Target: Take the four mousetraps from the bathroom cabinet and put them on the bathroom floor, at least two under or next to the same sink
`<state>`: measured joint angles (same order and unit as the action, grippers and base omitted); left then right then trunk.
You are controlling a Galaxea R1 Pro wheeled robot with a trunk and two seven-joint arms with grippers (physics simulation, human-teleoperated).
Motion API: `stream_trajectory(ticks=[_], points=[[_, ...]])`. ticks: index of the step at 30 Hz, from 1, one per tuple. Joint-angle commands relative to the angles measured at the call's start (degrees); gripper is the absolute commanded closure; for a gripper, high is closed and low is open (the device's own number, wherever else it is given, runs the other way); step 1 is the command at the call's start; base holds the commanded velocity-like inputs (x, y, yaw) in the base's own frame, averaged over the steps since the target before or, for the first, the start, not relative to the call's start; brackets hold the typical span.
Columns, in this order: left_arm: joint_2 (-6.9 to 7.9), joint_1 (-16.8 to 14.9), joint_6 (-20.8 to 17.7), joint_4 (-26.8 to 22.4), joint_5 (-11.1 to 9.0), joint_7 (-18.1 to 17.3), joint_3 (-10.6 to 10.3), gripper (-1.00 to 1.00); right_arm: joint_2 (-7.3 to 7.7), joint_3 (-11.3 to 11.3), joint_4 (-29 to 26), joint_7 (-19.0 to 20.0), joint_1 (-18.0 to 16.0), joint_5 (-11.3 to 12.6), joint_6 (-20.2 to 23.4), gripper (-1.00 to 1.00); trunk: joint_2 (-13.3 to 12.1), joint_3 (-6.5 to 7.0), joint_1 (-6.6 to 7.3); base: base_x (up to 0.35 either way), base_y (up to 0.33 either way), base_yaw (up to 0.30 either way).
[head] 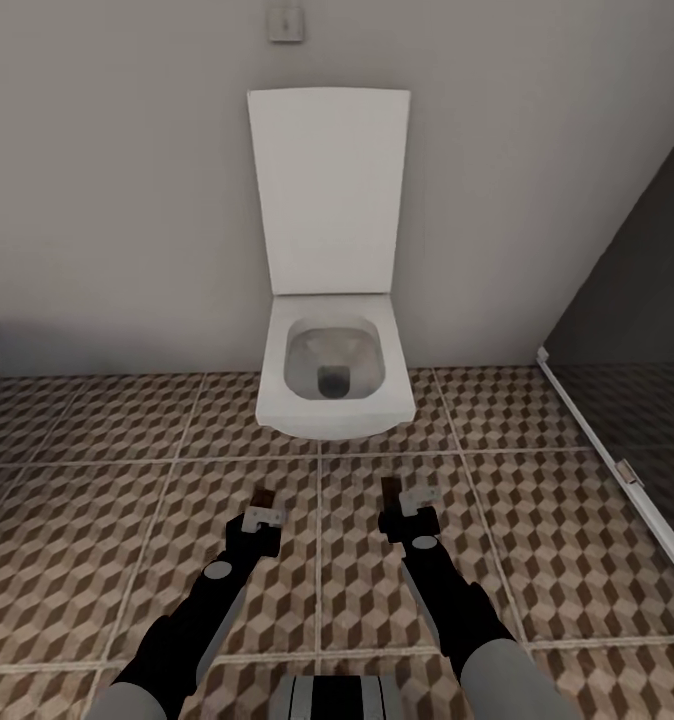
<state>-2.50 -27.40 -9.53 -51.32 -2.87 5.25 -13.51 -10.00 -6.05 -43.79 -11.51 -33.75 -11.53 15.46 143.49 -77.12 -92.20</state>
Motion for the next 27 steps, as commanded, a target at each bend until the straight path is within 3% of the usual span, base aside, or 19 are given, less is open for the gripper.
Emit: stream_trajectory(ticks=[1,27], points=[[0.04,-0.02,-0.32,-0.10,-0.12,0.46,-0.20,1.00,0.00,-0.11,-0.08,-0.09,-0.01,-0.34,0.45,1.00,0.03,-0.27,-0.01,0.000,0.000,0.000],[0.04,-0.02,-0.32,-0.08,-0.10,0.46,-0.20,1.00,0.00,-0.11,-0.07,-0.09,-0.01,-0.34,0.45,1.00,0.38,-6.03,-0.68,0.000,0.000,0.000]])
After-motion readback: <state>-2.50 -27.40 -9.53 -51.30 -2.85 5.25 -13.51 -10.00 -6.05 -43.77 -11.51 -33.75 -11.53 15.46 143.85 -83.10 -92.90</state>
